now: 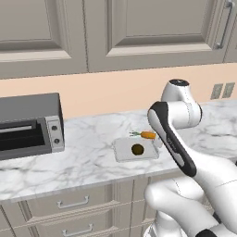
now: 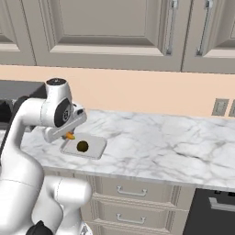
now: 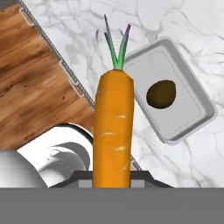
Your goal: Take the carrot and avocado out of the freezer and place them in the tupperware container on the counter. Then put the tupperware containing the vegetables back in the freezer.
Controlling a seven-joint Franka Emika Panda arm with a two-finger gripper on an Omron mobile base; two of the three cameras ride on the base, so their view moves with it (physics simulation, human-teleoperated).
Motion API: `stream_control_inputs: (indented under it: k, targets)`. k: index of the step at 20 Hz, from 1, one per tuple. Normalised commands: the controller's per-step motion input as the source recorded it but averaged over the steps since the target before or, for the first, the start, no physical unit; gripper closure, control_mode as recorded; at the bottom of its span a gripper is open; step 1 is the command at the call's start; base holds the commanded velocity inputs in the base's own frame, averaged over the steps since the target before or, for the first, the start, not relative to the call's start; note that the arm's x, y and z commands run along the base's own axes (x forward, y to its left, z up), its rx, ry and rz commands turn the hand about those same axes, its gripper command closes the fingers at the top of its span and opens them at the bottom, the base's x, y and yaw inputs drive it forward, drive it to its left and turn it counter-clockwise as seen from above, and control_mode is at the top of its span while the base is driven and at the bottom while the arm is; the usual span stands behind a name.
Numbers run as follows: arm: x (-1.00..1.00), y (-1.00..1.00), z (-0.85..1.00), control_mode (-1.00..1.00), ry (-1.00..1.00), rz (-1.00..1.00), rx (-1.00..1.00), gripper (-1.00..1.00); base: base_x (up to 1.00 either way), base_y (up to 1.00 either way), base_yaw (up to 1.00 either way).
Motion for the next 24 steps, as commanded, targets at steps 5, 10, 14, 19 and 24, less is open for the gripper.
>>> stream_control_inputs:
  k: [5, 10, 14, 19, 24]
  targets:
    - [0.45, 0.02, -0.45, -1.0, 0.01, 0.14, -0.02, 1.0, 0.0, 0.0, 0.0]
    - [0.51, 0.01, -0.49, -1.0, 0.01, 0.01, -0.04, 1.0, 0.0, 0.0, 0.0]
    - [0.44, 0.0, -0.35, -1.0, 0.0, 0.01, 0.0, 1.0, 0.0, 0.0, 0.0]
    - [0.39, 0.0, -0.28, -1.0, 0.01, 0.0, 0.0, 1.0, 0.0, 0.0, 0.0]
    - [0.37, 0.02, -0.25, -1.0, 0.02, 0.0, 0.0, 1.0, 0.0, 0.0, 0.0]
